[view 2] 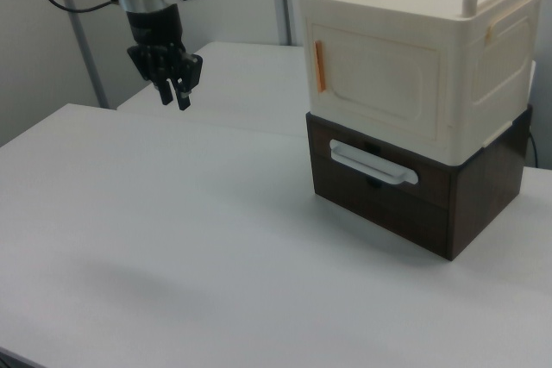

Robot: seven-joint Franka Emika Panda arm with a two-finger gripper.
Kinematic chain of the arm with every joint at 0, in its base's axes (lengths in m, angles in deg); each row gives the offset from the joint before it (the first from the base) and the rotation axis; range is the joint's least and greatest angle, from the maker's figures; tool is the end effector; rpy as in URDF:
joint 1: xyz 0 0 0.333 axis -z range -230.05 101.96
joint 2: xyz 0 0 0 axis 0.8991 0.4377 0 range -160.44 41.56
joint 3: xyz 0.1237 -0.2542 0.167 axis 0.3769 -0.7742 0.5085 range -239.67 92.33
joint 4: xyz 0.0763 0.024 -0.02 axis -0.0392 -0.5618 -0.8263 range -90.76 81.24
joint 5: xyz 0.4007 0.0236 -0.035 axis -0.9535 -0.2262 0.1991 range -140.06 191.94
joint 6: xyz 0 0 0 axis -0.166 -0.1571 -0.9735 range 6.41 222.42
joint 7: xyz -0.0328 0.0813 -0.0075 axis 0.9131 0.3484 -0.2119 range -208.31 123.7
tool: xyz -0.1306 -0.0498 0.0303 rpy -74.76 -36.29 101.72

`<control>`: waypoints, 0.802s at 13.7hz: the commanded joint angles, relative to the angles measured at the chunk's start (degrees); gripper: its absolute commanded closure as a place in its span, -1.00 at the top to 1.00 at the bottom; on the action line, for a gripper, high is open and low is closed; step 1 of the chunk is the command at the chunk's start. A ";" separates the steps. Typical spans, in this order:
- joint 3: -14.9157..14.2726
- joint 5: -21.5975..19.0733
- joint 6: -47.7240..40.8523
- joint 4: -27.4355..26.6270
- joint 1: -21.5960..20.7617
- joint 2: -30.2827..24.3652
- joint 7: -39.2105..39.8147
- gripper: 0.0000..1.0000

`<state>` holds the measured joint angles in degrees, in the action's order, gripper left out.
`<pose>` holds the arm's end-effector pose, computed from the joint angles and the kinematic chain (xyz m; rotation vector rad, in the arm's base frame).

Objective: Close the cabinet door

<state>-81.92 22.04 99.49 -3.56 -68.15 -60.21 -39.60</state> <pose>0.5664 -0.0321 0.6223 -3.0736 0.0389 -0.1148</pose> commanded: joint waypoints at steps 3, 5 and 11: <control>-0.27 3.97 -0.41 -1.28 -3.81 -0.37 -2.17 1.00; -0.27 4.16 3.26 -1.37 -3.19 -0.10 -2.17 1.00; -0.27 6.27 4.87 -1.37 -0.99 0.34 -1.82 1.00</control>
<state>-82.08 27.00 103.05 -4.11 -69.19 -59.46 -40.74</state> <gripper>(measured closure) 0.000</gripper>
